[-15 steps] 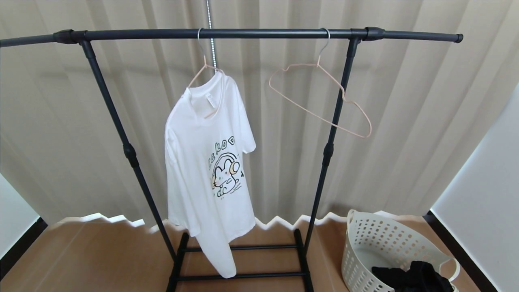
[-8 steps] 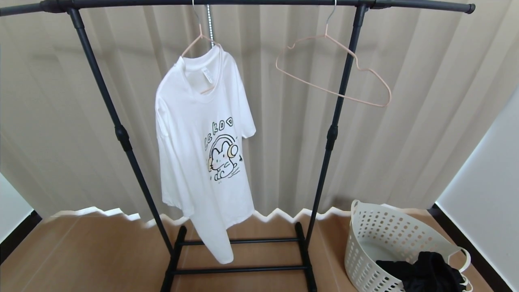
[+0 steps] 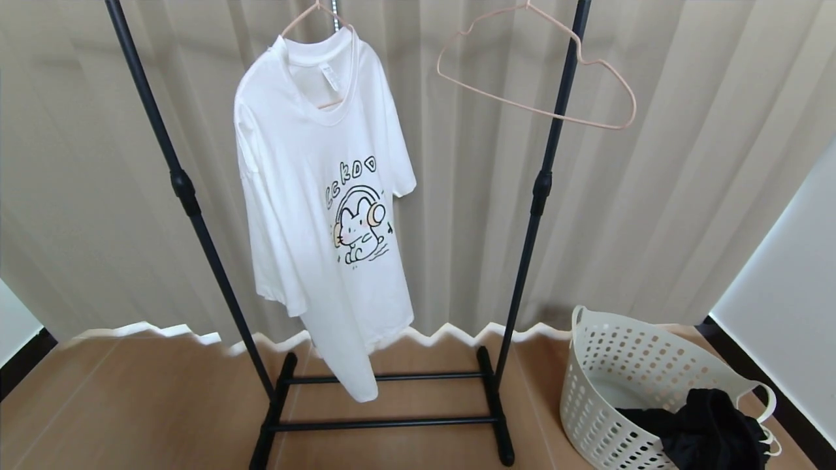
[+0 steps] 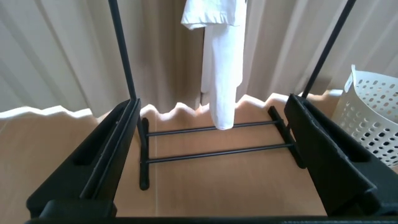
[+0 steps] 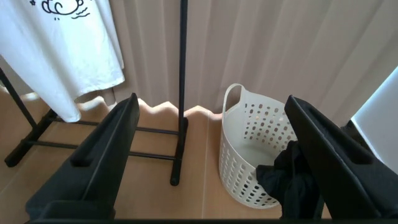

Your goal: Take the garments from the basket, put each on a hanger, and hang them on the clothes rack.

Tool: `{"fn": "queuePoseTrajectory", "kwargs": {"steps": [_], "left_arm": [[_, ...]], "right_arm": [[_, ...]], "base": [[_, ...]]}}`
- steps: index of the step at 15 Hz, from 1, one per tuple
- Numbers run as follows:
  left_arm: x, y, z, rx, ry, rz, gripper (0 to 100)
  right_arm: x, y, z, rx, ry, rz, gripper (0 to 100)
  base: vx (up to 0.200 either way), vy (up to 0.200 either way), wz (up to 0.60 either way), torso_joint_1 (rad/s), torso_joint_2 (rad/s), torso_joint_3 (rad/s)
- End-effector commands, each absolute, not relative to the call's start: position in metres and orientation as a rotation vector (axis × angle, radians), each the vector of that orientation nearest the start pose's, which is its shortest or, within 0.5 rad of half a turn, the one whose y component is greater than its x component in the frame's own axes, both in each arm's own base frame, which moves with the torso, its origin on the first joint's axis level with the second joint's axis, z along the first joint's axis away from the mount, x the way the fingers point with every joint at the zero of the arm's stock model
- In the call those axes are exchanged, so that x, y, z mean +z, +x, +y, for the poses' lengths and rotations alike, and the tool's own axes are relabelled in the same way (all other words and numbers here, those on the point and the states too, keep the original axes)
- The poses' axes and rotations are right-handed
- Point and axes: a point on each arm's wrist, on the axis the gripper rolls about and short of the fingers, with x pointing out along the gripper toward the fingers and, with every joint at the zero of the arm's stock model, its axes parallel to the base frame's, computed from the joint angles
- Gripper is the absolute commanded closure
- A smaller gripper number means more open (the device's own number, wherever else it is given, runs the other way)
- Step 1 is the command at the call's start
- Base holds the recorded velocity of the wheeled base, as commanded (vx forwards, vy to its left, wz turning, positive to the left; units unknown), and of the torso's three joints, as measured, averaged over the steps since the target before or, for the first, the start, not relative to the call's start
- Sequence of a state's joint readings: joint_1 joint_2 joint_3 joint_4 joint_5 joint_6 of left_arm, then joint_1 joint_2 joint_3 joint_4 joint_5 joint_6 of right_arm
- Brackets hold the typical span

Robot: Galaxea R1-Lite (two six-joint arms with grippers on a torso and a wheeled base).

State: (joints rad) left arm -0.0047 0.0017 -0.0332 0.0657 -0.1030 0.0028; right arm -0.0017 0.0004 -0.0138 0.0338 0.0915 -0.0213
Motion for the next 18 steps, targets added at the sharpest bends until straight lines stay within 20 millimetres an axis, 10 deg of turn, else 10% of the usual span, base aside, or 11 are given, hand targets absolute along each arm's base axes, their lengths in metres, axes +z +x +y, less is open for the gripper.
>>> {"fn": "queuePoseTrajectory", "kwargs": {"steps": [1,18], "left_arm": [[0.0781,-0.0254,-0.0022,-0.107,0.001,0.035,0],[0.0781,-0.0254,-0.0022,-0.107,0.001,0.035,0]], "right_arm": [[0.0758,-0.024,0.0021,0.091,-0.021,0.019,0],[0.0758,-0.024,0.0021,0.089,-0.021,0.019,0]], "base": [[0.0,0.0,-0.6,-0.017,0.08,0.066],[0.0,-0.059,-0.25,0.001,0.01,0.006]]}}
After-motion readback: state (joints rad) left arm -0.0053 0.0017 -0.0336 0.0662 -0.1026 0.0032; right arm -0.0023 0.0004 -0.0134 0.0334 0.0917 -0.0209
